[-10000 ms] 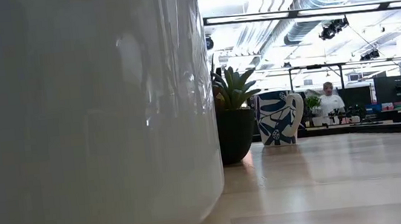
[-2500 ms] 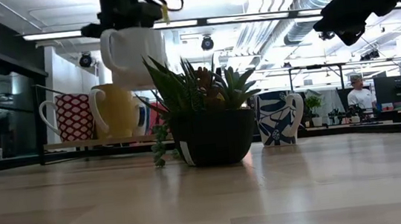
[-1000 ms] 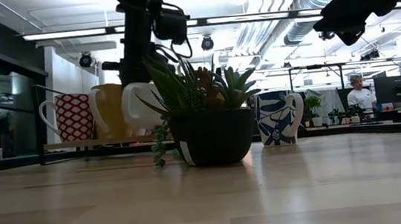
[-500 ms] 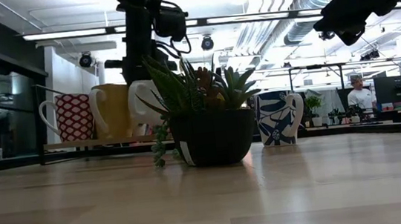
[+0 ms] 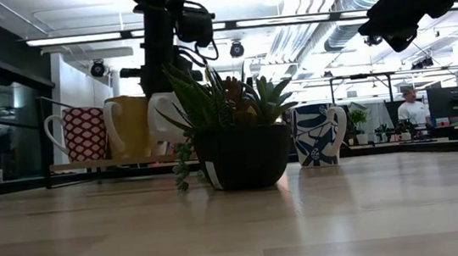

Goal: Place coffee mugs
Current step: Put the white green mug on the shelf

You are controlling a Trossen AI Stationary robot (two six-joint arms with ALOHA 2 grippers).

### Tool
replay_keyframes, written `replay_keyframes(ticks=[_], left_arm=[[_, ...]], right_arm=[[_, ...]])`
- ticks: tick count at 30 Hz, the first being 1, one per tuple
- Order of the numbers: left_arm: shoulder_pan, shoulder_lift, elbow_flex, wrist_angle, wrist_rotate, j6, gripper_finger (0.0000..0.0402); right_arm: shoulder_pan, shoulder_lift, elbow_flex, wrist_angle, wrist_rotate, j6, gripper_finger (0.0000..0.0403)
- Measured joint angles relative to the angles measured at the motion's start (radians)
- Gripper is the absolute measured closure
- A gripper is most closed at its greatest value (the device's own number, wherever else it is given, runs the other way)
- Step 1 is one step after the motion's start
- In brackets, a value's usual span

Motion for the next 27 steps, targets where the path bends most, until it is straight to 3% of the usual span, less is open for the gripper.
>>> replay_keyframes(ticks=[27], left_arm=[[0.005, 0.027, 0.001, 0.038, -0.004, 0.059, 0.0394]], right_arm=[[0.000, 0.000, 0.000, 0.002, 0.000, 0.000, 0.0286]])
